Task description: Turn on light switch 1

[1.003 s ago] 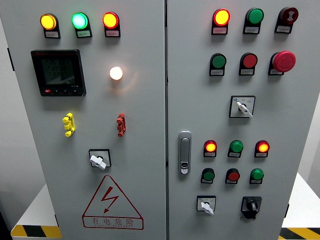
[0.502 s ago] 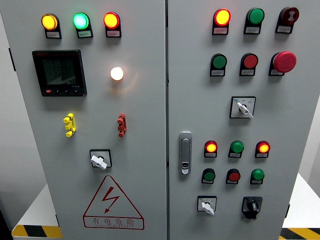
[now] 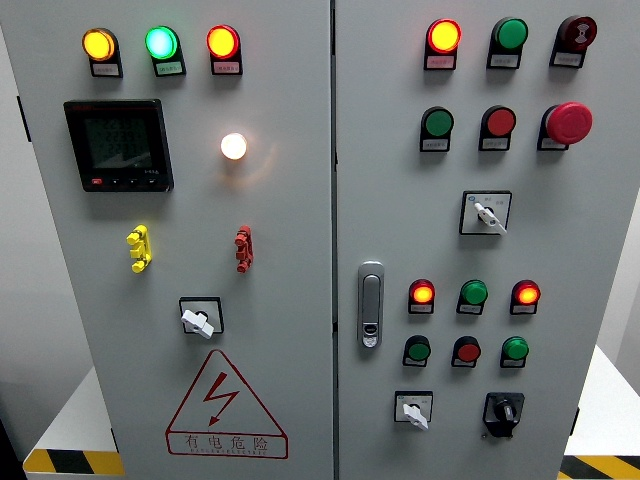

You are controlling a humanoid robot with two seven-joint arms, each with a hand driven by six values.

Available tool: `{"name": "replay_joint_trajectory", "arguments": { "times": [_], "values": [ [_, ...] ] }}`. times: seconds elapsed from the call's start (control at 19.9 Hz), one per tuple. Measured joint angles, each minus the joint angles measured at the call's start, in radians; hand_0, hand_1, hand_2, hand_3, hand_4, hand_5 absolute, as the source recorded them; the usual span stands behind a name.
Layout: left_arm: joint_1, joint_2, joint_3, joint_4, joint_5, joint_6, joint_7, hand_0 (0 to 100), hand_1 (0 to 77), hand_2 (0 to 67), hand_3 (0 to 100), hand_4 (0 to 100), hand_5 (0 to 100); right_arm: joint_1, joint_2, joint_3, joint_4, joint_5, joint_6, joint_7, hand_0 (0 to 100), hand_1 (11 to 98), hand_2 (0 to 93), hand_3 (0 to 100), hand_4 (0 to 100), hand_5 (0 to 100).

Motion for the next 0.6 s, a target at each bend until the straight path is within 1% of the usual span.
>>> {"name": "replay_joint_trajectory", "arguments": {
  "times": [0.05,0.1,0.15,0.2,0.3,0.45,0.6],
  "values": [
    [-0.008,-0.012,0.055,0.038,-0.033,-0.01,0.0,0,3.6,20.3,15,29,30,0.0,0.0,0.0,0.0,0.0,0.0,0.0,0,22.7,0.0,11,23,15],
    [-0.018,-0.025,0.103,0.087,-0.071,-0.023,0.004,0,2.9,18.6,13,24,26,0.0,0.0,0.0,0.0,0.0,0.0,0.0,0,22.6,0.0,11,23,15],
    [-0.031,-0.038,0.138,0.128,-0.105,-0.043,0.008,0,1.7,16.8,10,20,23,0.0,0.0,0.0,0.0,0.0,0.0,0.0,0,22.6,0.0,11,23,15],
    [-0.044,-0.05,0.173,0.175,-0.133,-0.072,0.011,0,1.3,15.8,9,19,22,0.0,0.0,0.0,0.0,0.0,0.0,0.0,0,22.6,0.0,11,23,15],
    [-0.061,-0.068,0.234,0.254,-0.159,-0.114,0.019,0,0.0,11.7,5,11,17,0.0,0.0,0.0,0.0,0.0,0.0,0.0,0,22.6,0.0,11,23,15],
    [-0.066,-0.093,0.302,0.32,-0.167,-0.131,0.029,0,0.0,7.8,2,7,14,0.0,0.0,0.0,0.0,0.0,0.0,0.0,0,22.6,0.0,11,23,15],
    [-0.069,-0.123,0.321,0.355,-0.167,-0.132,0.053,0,0.0,7.1,2,3,10,0.0,0.0,0.0,0.0,0.0,0.0,0.0,0,22.6,0.0,11,23,15]
  ]
}}
